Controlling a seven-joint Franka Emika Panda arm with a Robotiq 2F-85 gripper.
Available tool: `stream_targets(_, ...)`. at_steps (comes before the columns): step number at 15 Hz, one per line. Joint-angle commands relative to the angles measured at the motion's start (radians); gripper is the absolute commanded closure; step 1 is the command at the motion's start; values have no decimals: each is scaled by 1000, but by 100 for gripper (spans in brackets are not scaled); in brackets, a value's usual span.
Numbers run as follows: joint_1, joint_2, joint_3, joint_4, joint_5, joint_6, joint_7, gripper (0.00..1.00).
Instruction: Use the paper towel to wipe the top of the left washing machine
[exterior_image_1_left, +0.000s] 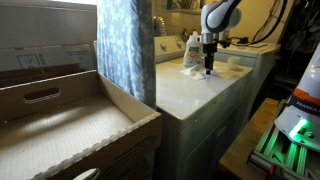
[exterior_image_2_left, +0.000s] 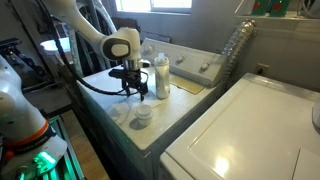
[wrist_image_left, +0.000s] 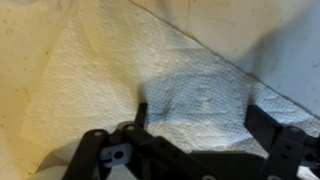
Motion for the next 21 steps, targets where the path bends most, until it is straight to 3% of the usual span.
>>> stream_targets(1,-8,22,17,5,14,-21,-3,4)
stream_targets(9,4,42,44,43,98,-51,-16,9)
stream_targets(13,9,69,62,81,168,-94,-11,20)
stream_targets(15,9,82,69,96,182,-107,-3,41)
stream_targets(21,0,78,72,127,221,-147,4,88)
